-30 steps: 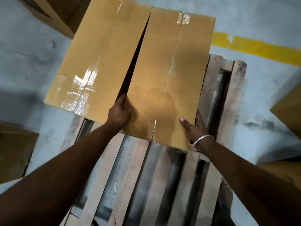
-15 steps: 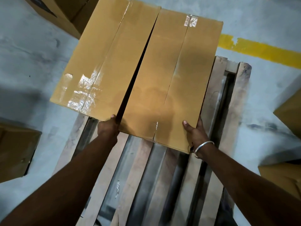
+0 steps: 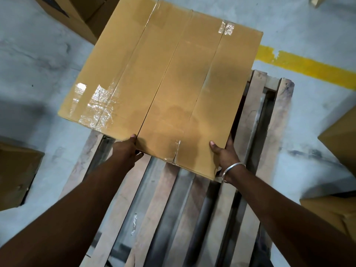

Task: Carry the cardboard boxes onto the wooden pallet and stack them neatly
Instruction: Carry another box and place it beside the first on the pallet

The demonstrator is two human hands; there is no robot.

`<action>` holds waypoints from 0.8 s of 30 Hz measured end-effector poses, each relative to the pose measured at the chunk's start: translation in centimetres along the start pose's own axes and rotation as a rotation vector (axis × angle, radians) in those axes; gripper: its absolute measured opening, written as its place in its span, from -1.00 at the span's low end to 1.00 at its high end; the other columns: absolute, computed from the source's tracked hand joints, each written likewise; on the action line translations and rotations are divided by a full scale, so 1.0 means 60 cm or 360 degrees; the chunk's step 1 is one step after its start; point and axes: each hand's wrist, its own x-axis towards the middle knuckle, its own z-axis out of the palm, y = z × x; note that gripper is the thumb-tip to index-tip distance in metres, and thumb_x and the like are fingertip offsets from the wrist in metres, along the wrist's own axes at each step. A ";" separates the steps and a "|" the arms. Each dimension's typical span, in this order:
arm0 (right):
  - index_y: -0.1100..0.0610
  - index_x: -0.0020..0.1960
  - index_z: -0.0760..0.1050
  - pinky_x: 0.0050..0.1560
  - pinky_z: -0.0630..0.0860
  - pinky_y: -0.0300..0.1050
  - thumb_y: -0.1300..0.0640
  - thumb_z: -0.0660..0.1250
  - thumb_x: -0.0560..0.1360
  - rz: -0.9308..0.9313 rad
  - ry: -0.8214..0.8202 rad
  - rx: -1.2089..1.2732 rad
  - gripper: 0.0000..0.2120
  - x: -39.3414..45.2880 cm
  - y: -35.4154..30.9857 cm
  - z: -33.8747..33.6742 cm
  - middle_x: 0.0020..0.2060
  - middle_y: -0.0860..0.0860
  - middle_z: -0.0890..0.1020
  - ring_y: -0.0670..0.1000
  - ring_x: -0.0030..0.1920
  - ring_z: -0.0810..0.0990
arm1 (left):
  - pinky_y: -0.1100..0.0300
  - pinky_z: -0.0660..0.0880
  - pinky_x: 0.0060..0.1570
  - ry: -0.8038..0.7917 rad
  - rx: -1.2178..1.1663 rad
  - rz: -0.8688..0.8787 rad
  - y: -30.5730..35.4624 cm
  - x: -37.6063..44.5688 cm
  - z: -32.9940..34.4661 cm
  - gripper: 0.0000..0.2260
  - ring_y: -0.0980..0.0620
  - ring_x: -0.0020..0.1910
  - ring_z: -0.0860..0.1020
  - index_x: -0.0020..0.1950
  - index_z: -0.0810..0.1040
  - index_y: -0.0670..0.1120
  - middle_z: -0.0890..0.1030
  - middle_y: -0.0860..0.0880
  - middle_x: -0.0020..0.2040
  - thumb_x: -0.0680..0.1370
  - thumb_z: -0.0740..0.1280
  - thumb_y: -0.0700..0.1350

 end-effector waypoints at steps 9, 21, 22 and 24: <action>0.07 0.51 0.21 0.27 0.39 -0.05 0.32 0.32 0.55 -0.0165 0.0042 -0.0215 -0.40 0.003 -0.026 0.011 0.31 0.09 0.50 0.04 0.19 0.48 | 0.06 0.56 -0.05 0.0004 -0.0124 -0.0034 -0.001 0.007 0.000 -0.76 -0.08 -0.06 0.58 0.23 0.48 -0.22 0.57 -0.17 0.13 0.60 0.33 -0.15; 0.11 0.52 0.15 0.39 0.37 0.13 0.31 0.37 0.52 -0.0149 0.0077 -0.0379 -0.34 0.015 -0.001 0.010 0.36 0.14 0.45 0.15 0.31 0.47 | 0.09 0.55 -0.28 -0.0208 0.0246 0.0003 -0.016 -0.011 -0.003 -0.88 -0.11 0.09 0.55 -0.04 0.49 -0.13 0.58 -0.15 0.05 0.53 0.42 -0.17; 0.12 0.52 0.14 0.40 0.36 0.12 0.30 0.38 0.52 -0.0150 0.0077 -0.0403 -0.33 0.016 0.000 0.008 0.37 0.14 0.44 0.14 0.32 0.46 | 0.07 0.54 -0.24 -0.0231 0.0286 -0.0014 -0.017 -0.012 -0.006 -0.89 -0.11 0.13 0.54 -0.02 0.50 -0.12 0.57 -0.16 0.11 0.55 0.41 -0.15; 0.11 0.53 0.12 0.41 0.35 0.10 0.27 0.40 0.51 -0.0136 0.0102 -0.0443 -0.30 0.018 -0.001 0.009 0.37 0.12 0.44 0.13 0.32 0.45 | 0.00 0.53 -0.12 -0.0270 0.0352 -0.0037 -0.020 -0.016 -0.011 -0.91 -0.11 0.18 0.53 0.00 0.50 -0.11 0.54 -0.15 0.19 0.57 0.37 -0.12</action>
